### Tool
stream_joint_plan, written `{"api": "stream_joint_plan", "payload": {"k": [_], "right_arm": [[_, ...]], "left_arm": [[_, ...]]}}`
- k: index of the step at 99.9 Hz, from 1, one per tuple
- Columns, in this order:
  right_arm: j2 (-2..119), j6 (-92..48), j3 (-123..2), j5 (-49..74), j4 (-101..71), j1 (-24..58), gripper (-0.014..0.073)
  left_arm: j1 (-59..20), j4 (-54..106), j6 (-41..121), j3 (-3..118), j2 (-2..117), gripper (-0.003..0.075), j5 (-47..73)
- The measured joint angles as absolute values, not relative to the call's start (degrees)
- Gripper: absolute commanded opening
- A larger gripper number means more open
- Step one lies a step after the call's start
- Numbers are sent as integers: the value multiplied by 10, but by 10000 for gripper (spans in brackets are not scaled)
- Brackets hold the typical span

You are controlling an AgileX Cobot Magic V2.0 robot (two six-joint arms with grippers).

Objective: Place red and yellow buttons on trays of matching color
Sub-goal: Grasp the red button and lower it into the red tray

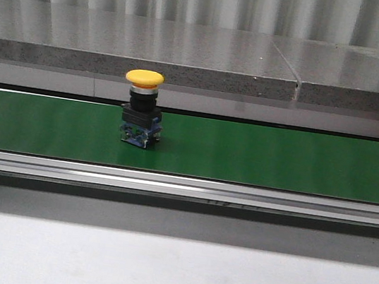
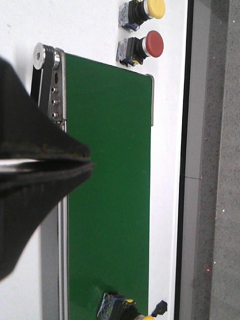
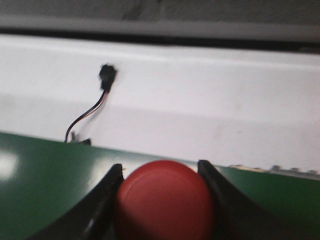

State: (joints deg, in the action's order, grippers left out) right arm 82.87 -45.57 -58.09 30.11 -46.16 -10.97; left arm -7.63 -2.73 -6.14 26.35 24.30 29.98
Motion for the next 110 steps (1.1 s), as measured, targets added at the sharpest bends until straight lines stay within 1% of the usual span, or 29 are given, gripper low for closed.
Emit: {"api": "stream_joint_plan", "payload": {"k": [16,26,47,78,110], "right_arm": [[829,-428,-621,303,-462,-188,237],[829,-426,-643,281,-460,-229,237],[869,-424,-685,236,-460,-287,237],[988,-424,-760,225,-460,-340,237],[1117,-424,-858,234,-460,-345,237]], "left_arm": [[-76,-27,-61,263,243,-21,300],[-76,-27,-61,263,243,-21,300],[-76,-27,-61,263,243,-21,300],[-76,-27,-61,263,243,-21,300],[-76,-27,-61,263,243,-21,300]]}}
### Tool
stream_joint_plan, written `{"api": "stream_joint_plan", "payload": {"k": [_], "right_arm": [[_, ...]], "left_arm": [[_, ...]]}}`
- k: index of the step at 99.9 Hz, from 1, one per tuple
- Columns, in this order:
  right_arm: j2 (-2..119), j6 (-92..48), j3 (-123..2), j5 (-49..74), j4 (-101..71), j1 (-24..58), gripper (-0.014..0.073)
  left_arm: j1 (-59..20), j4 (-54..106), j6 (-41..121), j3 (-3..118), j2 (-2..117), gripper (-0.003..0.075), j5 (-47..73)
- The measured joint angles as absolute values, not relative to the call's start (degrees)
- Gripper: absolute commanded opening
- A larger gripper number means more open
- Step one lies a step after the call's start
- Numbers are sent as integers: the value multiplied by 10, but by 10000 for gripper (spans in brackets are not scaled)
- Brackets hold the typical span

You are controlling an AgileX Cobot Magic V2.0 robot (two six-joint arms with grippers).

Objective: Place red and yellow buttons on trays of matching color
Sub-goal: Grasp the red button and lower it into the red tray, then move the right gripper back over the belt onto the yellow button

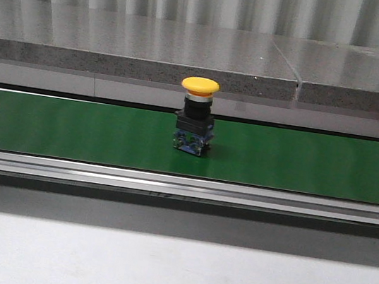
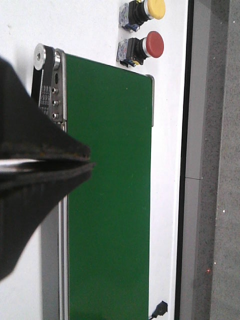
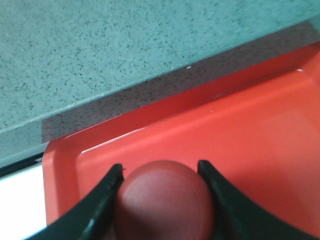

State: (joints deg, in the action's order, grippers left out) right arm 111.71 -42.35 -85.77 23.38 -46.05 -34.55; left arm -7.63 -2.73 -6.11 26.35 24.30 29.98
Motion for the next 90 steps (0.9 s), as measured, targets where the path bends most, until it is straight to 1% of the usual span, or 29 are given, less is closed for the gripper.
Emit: {"api": "stream_joint_plan", "payload": {"k": [23,48,55,60,65,70,77,84,90], "right_arm": [[1187,-424,-917,256,-460,-344,237],[1235,-424,-934,263,-460,-338,238],[1243,-422,-934,264,-460,-337,252],[1246,-422,-934,264,-460,-336,292],[1249,-422,-934,265,-460,-336,358],[1251,-422,-934,267,-460,-335,451],[1251,-422,-934,268,-460,-334,559],[1251,-422,-935,268,-460,-333,636],[1251,-422,-935,269,-460,-333,663]], "left_arm": [[-76,-27,-60,263,243,-21,300],[-76,-27,-60,263,243,-21,300],[-76,-27,-60,263,243,-21,300],[-76,-27,-60,263,243,-21,300],[-76,-27,-60,263,243,-21,300],[-76,-27,-60,263,243,-21,300],[-76,-27,-60,263,243,-21,300],[-76,-27,-60,263,243,-21,300],[-76,-27,-60,263,243,-21,300]]}}
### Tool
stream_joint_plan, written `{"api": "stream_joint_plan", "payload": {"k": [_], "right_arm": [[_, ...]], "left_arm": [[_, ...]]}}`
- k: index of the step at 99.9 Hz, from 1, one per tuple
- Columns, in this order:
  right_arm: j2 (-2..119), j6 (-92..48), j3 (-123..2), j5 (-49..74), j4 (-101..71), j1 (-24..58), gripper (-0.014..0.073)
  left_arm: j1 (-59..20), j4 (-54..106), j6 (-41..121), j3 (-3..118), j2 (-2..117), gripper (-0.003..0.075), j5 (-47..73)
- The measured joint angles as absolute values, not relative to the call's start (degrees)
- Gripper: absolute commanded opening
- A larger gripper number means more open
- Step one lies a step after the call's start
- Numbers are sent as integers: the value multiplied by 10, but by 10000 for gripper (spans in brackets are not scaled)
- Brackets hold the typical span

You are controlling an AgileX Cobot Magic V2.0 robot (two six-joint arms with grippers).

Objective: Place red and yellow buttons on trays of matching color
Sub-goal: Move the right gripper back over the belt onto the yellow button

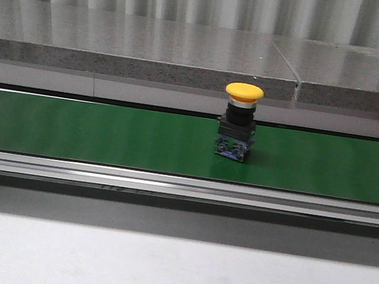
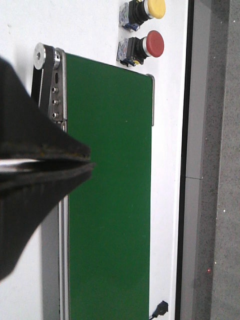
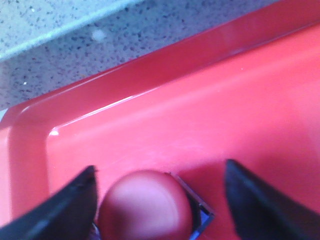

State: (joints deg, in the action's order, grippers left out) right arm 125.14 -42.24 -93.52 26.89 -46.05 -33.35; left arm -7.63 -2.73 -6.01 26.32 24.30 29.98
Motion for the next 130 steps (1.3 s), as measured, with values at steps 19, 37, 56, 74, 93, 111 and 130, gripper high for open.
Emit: {"api": "stream_joint_plan", "payload": {"k": [19,37,56,74,93,111,130], "right_arm": [[1226,-422,-950,299,-466,-338,654],[1160,-422,-967,351,-492,-343,654],[1081,-448,-967,395,-494,-331,654],[997,-495,-933,419,-494,-293,654],[886,-551,-823,429,-494,-241,654],[778,-571,-711,464,-494,-204,654],[704,-575,-627,517,-491,-178,654]], "left_arm": [[-76,-27,-60,263,243,-21,300],[-76,-27,-60,263,243,-21,300],[-76,-27,-60,263,243,-21,300],[-76,-27,-60,263,243,-21,300],[-76,-26,-60,263,243,-21,300],[-76,-26,-60,263,243,-21,300],[-76,-26,-60,263,243,-21,300]]}}
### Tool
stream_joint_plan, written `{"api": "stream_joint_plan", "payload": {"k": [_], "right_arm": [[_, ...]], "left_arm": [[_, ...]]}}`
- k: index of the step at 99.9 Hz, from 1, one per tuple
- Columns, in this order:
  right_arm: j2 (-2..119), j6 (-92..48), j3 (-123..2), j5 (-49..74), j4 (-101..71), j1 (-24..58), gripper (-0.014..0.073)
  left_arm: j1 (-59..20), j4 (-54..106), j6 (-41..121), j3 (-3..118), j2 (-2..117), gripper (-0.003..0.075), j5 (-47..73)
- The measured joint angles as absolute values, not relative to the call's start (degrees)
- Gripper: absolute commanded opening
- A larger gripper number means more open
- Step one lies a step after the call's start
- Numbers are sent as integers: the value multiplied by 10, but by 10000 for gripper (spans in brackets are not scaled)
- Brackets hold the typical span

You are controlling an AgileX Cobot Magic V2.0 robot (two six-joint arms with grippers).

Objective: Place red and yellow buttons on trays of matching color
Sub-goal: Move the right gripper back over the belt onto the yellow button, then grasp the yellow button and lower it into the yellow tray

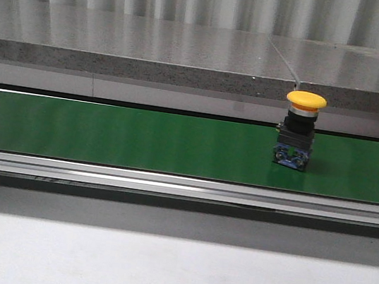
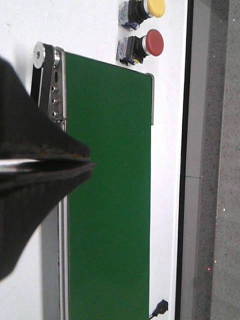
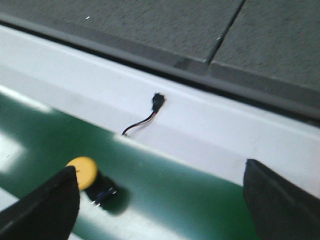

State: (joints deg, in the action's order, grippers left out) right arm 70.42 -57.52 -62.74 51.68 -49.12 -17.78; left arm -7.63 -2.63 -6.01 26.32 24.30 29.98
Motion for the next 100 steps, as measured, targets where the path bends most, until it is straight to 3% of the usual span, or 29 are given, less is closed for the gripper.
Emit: {"api": "stream_joint_plan", "payload": {"k": [54,100], "right_arm": [[749,-578,-571,508,-404,-58,654],[858,-578,-571,416,-402,-42,654]], "left_arm": [[-76,-26,-60,263,243,-21,300],[-76,-26,-60,263,243,-21,300]]}}
